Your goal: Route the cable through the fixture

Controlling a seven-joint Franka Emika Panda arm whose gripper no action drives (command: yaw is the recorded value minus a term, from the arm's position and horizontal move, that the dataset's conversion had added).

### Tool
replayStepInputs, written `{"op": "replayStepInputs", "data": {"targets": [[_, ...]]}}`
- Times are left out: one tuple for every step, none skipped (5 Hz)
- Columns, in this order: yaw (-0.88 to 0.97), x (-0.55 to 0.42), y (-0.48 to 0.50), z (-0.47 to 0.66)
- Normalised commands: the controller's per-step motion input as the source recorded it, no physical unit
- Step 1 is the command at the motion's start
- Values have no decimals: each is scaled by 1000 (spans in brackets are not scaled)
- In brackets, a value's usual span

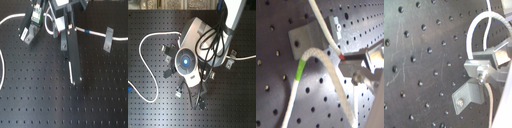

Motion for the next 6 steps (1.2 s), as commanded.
{"op": "replayStepInputs", "data": {"targets": [[3, 0, 0, 0], [431, -54, 30, -390], [717, -67, 2, -386], [209, 47, -112, 1], [523, 192, -167, 74], [737, 59, -111, 8]]}}
